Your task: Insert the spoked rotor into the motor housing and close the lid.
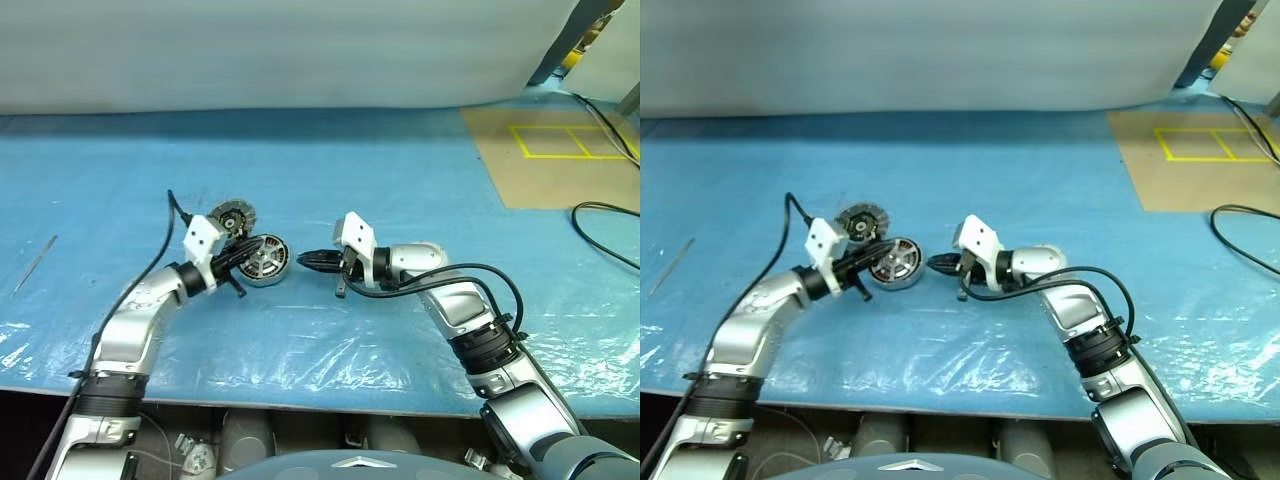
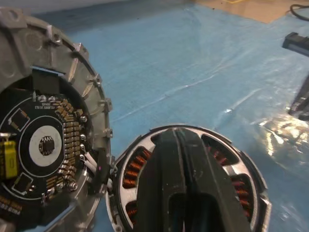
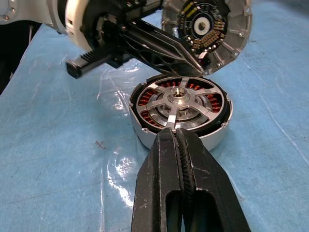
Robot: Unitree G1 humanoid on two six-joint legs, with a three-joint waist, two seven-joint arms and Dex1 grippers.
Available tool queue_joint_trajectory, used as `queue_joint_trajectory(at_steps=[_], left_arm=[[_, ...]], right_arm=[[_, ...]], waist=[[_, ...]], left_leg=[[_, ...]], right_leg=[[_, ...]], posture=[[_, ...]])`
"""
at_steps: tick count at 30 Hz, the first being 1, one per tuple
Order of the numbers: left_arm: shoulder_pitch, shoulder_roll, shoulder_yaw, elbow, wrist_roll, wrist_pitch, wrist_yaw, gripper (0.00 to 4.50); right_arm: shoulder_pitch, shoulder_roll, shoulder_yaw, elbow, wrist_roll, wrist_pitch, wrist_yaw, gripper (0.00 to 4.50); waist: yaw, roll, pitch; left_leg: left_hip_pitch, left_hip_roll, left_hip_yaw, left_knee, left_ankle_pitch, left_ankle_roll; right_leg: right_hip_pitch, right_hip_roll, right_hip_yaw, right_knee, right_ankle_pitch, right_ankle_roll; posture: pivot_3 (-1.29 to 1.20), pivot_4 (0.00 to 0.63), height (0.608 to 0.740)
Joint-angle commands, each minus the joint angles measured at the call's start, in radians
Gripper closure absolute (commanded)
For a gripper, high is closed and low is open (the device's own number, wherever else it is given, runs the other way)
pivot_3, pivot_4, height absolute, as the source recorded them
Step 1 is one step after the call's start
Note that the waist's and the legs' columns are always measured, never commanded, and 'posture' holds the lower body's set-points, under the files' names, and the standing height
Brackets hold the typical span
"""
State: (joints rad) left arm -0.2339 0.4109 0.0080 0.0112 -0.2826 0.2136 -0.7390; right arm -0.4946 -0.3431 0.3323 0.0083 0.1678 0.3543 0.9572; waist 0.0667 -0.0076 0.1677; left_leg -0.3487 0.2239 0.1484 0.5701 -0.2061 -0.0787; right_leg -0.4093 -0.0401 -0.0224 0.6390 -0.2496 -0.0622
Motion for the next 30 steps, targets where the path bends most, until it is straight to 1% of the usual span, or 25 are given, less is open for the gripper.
queue_joint_trajectory(at_steps=[1,4,8,11,14,17,19,22,25,28,30], left_arm=[[-0.03,-0.025,-0.065,0.009,0.08,-0.024,0.049,4.48],[-0.037,-0.003,-0.118,0.03,0.169,-0.005,0.082,4.48],[-0.023,0.039,-0.143,0.014,0.16,0.069,0.022,4.48],[-0.016,0.065,-0.143,-0.011,0.128,0.124,-0.019,4.48],[0.011,0.124,-0.156,-0.059,0.079,0.217,-0.105,4.48],[0.022,0.16,-0.174,-0.082,0.074,0.298,-0.118,4.48],[0.025,0.182,-0.198,-0.088,0.096,0.326,-0.12,4.48],[0.021,0.162,-0.188,-0.089,0.103,0.299,-0.085,4.48],[-0.004,0.097,-0.116,-0.07,0.079,0.197,-0.025,4.48],[-0.005,0.029,-0.02,-0.098,-0.008,0.11,-0.017,4.48],[0.013,0.007,0.022,-0.119,-0.049,0.062,-0.029,4.48]], right_arm=[[-0.021,0.008,-0.005,-0.005,-0.004,-0.026,-0.006,4.5],[-0.026,0.012,-0.011,0.0,-0.006,-0.029,-0.011,4.5],[-0.022,0.01,-0.012,0.0,-0.008,-0.032,-0.017,4.5],[-0.02,0.01,-0.009,-0.001,-0.009,-0.033,-0.02,4.5],[-0.016,0.013,-0.003,-0.006,-0.01,-0.03,-0.025,4.5],[-0.02,0.017,0.0,0.0,-0.012,-0.032,-0.026,4.5],[-0.025,0.02,0.002,0.004,-0.014,-0.032,-0.027,4.5],[-0.031,0.025,0.001,0.008,-0.016,-0.037,-0.027,4.5],[-0.038,0.041,-0.011,0.009,-0.006,-0.039,-0.035,4.5],[-0.038,0.065,-0.023,-0.006,0.031,-0.008,-0.031,4.5],[-0.035,0.078,-0.02,-0.014,0.043,0.008,-0.026,4.5]], waist=[[0.001,0.0,0.0],[0.001,0.0,0.0],[-0.001,0.001,-0.001],[-0.005,0.002,-0.001],[-0.014,0.003,-0.002],[-0.022,0.004,-0.002],[-0.026,0.005,-0.003],[-0.029,0.007,-0.004],[-0.027,0.009,-0.005],[-0.028,0.008,-0.004],[-0.025,0.007,-0.004]], left_leg=[[0.0,0.0,0.0,0.0,0.0,0.0],[0.001,0.0,0.0,0.0,0.0,0.0],[0.003,0.0,0.0,0.0,0.0,0.0],[0.004,0.0,0.0,0.0,0.0,0.0],[0.004,0.0,0.0,-0.001,0.0,0.0],[0.004,-0.001,0.0,-0.003,0.0,0.0],[0.004,-0.001,0.0,-0.003,0.0,0.0],[0.006,-0.001,0.001,-0.004,0.0,0.0],[0.005,-0.001,0.001,-0.005,0.0,0.0],[0.004,0.0,0.001,-0.004,0.0,0.0],[0.003,-0.001,0.0,-0.004,0.0,0.0]], right_leg=[[0.0,0.0,0.0,0.0,0.0,0.0],[0.001,0.0,0.0,0.0,0.0,0.0],[0.003,0.0,0.0,0.0,-0.001,-0.001],[0.003,0.0,0.0,0.0,-0.001,-0.002],[0.003,0.0,0.001,0.0,-0.001,-0.002],[0.003,0.0,0.0,-0.001,-0.001,-0.002],[0.003,0.0,0.001,-0.001,-0.002,-0.003],[0.004,0.0,0.001,-0.003,-0.002,-0.004],[0.004,0.0,0.001,-0.003,-0.002,-0.004],[0.004,0.0,0.0,-0.004,-0.002,-0.004],[0.003,0.0,0.0,-0.005,-0.002,-0.004]], posture=[[0.0,0.15,0.74],[0.0,0.15,0.74],[0.0,0.15,0.74],[0.0,0.15,0.74],[0.0,0.15,0.74],[0.0,0.15,0.74],[0.0,0.15,0.74],[0.0,0.15,0.74],[0.0,0.15,0.74],[0.0,0.15,0.74],[0.0,0.15,0.74]])
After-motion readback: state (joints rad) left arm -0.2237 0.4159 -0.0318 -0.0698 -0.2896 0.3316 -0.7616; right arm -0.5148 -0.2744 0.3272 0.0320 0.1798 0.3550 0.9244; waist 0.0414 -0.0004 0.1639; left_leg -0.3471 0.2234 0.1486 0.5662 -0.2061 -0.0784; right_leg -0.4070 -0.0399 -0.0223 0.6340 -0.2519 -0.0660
